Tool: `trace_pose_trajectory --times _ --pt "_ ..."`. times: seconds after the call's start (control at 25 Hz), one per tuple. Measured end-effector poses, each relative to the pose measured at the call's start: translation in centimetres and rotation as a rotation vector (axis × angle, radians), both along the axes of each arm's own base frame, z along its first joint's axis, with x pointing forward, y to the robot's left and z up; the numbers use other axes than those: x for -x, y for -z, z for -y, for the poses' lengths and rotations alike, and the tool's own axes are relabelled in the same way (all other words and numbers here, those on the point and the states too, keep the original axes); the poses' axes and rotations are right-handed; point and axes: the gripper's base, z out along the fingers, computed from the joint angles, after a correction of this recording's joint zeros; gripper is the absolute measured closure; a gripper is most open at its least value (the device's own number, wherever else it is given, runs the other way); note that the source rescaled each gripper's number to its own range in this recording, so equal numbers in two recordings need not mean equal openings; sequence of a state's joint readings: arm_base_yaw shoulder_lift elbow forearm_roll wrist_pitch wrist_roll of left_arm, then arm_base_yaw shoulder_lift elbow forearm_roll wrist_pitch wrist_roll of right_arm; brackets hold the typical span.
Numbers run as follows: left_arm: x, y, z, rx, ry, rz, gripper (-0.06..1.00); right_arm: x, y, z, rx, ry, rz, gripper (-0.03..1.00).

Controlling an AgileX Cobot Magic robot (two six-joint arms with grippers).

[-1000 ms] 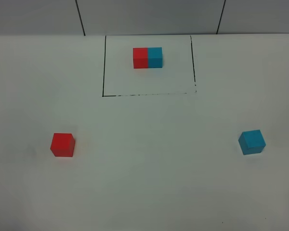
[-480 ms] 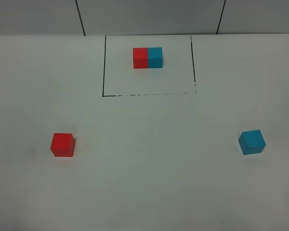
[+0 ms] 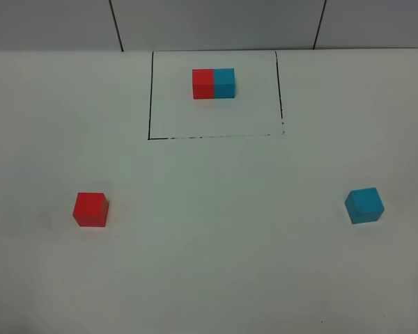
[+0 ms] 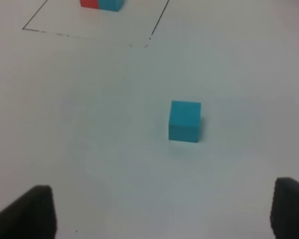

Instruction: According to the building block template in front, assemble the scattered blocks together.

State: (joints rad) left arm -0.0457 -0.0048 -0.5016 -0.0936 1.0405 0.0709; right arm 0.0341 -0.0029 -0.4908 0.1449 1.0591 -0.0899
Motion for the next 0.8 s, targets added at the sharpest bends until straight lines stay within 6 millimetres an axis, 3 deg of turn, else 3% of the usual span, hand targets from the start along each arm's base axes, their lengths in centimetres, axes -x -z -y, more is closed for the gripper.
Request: trace_pose_trajectory --times 0.6,0.8 --pt "-0.1 -0.2 -0.1 -0.013 -0.009 0.0 0.24 0.0 0.0 0.0 -0.001 -0.001 0.0 0.18" --pt "-2.5 -1.8 -0.5 -0.053 -0.047 -0.106 0.18 0.0 0.0 0.0 -0.001 -0.001 0.0 0.18"
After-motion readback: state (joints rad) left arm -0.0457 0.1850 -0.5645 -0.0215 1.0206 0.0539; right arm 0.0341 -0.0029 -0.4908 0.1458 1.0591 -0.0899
